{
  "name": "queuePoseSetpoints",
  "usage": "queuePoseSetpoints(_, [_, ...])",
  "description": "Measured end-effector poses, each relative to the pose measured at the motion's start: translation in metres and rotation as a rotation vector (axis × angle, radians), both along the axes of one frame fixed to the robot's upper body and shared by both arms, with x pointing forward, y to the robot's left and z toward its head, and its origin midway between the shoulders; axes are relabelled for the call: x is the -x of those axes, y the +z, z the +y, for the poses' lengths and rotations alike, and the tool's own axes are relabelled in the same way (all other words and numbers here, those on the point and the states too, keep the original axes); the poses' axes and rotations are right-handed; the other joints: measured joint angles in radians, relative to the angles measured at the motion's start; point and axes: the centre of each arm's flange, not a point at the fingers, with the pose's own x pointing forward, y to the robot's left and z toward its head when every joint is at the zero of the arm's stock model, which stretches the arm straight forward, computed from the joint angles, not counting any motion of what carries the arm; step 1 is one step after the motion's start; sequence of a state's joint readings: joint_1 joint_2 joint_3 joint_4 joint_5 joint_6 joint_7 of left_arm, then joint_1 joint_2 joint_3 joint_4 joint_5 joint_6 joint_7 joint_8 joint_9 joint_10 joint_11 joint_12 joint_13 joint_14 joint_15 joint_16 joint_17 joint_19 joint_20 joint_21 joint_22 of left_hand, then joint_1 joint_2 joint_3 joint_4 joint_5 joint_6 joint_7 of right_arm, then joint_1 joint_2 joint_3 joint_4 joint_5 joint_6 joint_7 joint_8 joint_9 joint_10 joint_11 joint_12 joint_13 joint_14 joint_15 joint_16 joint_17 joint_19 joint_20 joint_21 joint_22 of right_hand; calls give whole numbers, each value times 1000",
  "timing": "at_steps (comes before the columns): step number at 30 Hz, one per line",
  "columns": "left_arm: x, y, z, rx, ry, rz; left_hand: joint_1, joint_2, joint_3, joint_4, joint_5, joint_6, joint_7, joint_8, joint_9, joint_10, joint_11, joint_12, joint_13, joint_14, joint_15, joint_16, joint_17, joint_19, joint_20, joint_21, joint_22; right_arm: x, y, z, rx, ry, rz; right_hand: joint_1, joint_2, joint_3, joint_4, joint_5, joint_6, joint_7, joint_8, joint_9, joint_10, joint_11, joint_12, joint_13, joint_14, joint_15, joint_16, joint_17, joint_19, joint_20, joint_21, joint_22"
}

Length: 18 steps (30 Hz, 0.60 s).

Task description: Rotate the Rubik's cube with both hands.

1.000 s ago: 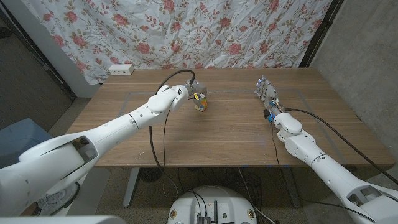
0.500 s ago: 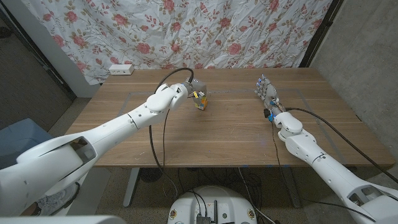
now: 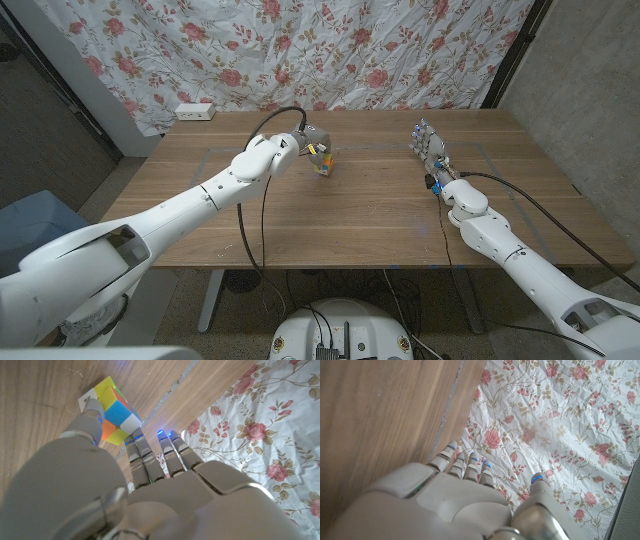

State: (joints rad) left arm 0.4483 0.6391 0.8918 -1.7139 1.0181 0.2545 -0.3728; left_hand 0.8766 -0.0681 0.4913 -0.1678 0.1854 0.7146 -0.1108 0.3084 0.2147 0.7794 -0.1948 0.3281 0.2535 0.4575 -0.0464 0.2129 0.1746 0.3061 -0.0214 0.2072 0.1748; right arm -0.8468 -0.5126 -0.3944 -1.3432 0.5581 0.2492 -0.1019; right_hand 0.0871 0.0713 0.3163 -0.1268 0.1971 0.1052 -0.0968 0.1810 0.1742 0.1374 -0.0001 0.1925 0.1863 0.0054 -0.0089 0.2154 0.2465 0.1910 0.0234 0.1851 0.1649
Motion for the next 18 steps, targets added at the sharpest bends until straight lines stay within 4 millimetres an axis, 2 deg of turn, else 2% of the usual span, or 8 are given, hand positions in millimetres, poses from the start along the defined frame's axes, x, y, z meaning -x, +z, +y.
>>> queuePoseSetpoints(17, [11, 1, 11, 126, -17, 10, 0, 0, -9, -2, -1, 4, 4, -4, 2, 3, 1, -3, 7, 9, 2, 0, 0, 0, 0, 0, 0, 6, -2, 0, 4, 0, -4, 0, 0, 0, 0, 0, 0, 0, 0, 0, 0, 0, 0, 0, 0, 0, 0, 0, 4, 4, 0, 0])
queuePoseSetpoints(18, [10, 2, 14, 172, -22, 13, 0, 0, -9, -2, -1, 4, 4, -3, 2, 5, 2, -3, 7, 9, 2, 0, 0, 0, 0, 0, 0, 8, -3, 0, 5, 1, -5, 0, 0, 0, 0, 0, 0, 0, 0, 0, 0, 0, 0, 0, 0, 0, 0, 0, 4, 4, 0, 0])
